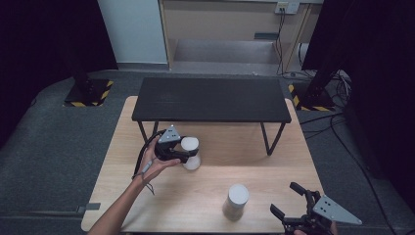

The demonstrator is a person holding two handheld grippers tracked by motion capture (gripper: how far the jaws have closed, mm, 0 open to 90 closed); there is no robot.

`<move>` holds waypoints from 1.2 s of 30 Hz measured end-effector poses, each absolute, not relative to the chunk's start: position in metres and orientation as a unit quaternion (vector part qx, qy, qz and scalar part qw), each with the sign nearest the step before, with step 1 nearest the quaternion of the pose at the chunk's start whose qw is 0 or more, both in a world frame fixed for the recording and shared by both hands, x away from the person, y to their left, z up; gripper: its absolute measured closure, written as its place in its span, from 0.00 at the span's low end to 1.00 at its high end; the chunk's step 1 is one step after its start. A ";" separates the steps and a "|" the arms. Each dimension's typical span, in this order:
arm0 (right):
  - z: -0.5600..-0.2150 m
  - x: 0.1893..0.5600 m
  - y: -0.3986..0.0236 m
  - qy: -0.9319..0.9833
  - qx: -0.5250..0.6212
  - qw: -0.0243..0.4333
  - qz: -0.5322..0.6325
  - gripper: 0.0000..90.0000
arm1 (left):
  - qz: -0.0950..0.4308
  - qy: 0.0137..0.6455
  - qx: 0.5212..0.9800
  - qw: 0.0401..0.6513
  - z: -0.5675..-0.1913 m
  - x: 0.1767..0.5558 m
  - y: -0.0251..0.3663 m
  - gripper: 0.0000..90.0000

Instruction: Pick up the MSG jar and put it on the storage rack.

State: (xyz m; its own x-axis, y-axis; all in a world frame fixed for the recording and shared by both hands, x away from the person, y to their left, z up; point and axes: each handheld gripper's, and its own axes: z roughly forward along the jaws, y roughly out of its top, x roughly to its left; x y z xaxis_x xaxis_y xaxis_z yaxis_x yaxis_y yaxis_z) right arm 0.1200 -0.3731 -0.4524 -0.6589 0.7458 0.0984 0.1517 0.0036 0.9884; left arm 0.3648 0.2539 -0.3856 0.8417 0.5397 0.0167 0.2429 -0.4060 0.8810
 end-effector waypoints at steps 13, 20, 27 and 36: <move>-0.452 0.121 -0.373 0.671 0.329 0.236 0.621 0.01 | 0.141 0.200 0.826 0.508 -0.344 0.340 0.277 0.36; -0.452 0.124 -0.373 0.674 0.324 0.231 0.622 0.01 | 0.137 0.181 0.830 0.510 -0.318 0.324 0.291 0.36; -0.452 0.128 -0.379 0.681 0.314 0.226 0.622 0.01 | 0.130 0.174 0.832 0.510 -0.300 0.310 0.303 0.36; -0.450 0.136 -0.379 0.696 0.296 0.210 0.619 0.01 | 0.132 0.170 0.834 0.509 -0.277 0.296 0.314 0.36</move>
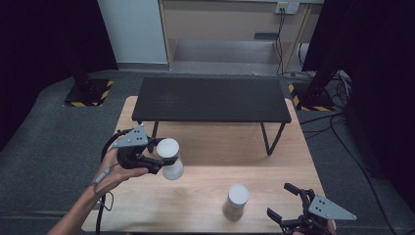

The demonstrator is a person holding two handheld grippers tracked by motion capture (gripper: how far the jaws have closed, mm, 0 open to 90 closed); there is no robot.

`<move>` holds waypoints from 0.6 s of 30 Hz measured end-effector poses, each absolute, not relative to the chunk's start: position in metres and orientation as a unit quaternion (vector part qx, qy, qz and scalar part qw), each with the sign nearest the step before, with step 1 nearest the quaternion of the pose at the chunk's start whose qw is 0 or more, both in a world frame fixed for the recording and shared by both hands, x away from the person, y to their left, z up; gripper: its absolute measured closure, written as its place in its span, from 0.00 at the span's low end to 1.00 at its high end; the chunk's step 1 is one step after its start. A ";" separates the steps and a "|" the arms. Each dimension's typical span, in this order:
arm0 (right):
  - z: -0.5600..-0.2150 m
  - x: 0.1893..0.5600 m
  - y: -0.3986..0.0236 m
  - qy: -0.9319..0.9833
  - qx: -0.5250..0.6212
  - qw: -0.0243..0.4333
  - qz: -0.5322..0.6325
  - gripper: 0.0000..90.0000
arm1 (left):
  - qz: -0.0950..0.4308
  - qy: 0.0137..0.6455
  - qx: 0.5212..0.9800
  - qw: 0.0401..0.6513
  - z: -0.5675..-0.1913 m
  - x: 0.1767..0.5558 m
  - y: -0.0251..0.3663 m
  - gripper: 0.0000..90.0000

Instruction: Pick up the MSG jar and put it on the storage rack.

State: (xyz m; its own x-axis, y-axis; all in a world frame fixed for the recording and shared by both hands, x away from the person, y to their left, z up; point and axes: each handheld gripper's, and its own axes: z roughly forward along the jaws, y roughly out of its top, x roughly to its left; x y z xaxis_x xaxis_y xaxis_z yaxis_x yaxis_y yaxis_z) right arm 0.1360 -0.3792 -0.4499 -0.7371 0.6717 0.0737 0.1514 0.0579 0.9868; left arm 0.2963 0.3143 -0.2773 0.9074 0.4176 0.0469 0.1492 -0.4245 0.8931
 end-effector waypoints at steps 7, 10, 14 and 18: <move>-0.450 0.136 -0.379 0.697 0.295 0.210 0.619 0.01 | 0.134 0.168 0.827 0.520 -0.257 0.292 0.323 0.36; -0.450 0.136 -0.379 0.696 0.296 0.210 0.620 0.01 | 0.139 0.169 0.825 0.521 -0.247 0.292 0.324 0.36; -0.450 0.135 -0.379 0.696 0.297 0.210 0.620 0.01 | 0.138 0.179 0.820 0.526 -0.237 0.295 0.326 0.36; -0.450 0.135 -0.378 0.695 0.297 0.210 0.620 0.01 | 0.143 0.184 0.820 0.522 -0.222 0.298 0.325 0.36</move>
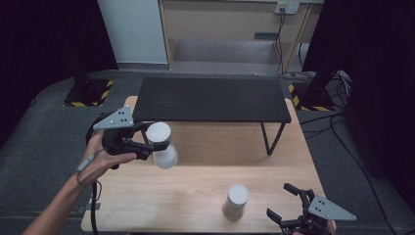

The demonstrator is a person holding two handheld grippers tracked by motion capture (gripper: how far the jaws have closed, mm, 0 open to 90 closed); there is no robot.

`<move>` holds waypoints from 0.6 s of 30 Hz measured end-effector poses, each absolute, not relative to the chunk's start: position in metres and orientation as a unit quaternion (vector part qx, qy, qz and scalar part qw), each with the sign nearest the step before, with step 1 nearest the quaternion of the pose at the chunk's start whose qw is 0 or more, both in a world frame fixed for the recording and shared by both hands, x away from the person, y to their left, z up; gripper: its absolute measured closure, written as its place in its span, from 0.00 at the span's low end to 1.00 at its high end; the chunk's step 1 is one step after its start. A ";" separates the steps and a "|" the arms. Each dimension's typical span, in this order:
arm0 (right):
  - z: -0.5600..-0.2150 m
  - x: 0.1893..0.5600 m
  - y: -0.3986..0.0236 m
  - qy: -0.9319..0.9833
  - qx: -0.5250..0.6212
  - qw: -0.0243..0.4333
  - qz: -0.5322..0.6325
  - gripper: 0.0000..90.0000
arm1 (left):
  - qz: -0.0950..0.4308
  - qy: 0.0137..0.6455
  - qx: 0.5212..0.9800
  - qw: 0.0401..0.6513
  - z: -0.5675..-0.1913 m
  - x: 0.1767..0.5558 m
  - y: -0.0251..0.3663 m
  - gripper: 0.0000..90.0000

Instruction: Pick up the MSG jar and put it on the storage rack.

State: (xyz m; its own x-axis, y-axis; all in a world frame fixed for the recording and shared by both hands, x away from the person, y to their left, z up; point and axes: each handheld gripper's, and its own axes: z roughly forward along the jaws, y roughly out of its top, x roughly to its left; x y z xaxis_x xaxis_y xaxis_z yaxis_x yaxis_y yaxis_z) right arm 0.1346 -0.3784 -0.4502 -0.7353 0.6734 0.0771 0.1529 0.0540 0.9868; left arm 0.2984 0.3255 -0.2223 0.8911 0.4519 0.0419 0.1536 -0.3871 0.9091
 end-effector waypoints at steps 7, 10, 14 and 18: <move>-0.450 0.133 -0.379 0.693 0.299 0.212 0.621 0.01 | 0.156 0.187 0.825 0.511 -0.195 0.302 0.318 0.36; -0.450 0.133 -0.379 0.693 0.299 0.211 0.620 0.02 | 0.155 0.189 0.823 0.513 -0.191 0.303 0.317 0.36; -0.450 0.133 -0.379 0.693 0.300 0.211 0.621 0.02 | 0.161 0.196 0.821 0.511 -0.181 0.307 0.315 0.36; -0.451 0.133 -0.379 0.692 0.301 0.212 0.621 0.02 | 0.175 0.210 0.816 0.509 -0.166 0.316 0.311 0.36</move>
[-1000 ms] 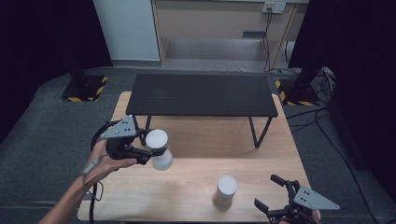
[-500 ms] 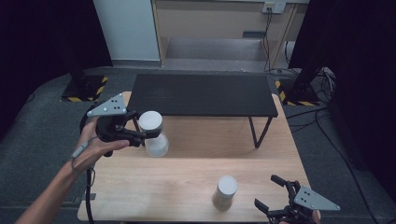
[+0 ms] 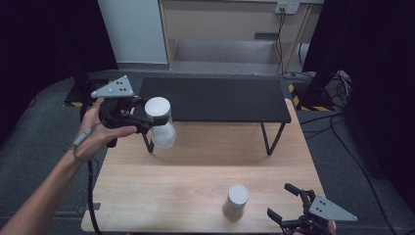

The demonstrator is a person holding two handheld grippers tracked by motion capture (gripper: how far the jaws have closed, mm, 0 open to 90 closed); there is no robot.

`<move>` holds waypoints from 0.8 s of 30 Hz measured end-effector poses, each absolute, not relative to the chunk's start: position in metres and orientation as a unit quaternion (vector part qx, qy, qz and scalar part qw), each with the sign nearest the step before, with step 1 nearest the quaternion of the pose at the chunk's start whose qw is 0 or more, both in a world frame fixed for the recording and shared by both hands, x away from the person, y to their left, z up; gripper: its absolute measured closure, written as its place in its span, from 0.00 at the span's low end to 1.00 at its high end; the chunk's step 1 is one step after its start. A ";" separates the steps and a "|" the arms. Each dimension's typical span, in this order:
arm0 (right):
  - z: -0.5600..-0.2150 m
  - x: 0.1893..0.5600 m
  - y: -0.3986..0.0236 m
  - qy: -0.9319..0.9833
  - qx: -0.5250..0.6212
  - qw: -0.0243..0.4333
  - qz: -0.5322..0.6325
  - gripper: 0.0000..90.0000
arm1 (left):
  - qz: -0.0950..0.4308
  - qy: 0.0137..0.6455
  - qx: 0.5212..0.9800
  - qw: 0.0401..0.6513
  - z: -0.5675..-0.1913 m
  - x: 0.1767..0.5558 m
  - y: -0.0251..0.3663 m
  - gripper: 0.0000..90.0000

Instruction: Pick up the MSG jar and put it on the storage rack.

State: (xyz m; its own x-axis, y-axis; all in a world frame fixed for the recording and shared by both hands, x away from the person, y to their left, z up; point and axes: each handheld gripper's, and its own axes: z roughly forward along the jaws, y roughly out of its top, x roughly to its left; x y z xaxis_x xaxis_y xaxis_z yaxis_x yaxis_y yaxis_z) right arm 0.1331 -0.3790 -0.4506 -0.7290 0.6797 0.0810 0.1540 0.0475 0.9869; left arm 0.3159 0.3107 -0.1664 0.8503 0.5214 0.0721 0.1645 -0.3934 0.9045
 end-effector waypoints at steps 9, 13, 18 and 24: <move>-0.451 0.133 -0.379 0.691 0.302 0.212 0.621 0.02 | 0.197 0.243 0.806 0.503 -0.148 0.338 0.300 0.36; -0.451 0.132 -0.380 0.690 0.304 0.212 0.621 0.02 | 0.205 0.257 0.802 0.499 -0.146 0.351 0.293 0.36; -0.451 0.132 -0.380 0.689 0.305 0.211 0.623 0.02 | 0.216 0.278 0.796 0.492 -0.147 0.368 0.283 0.36; -0.452 0.131 -0.380 0.688 0.307 0.211 0.623 0.02 | 0.229 0.310 0.787 0.481 -0.151 0.387 0.270 0.36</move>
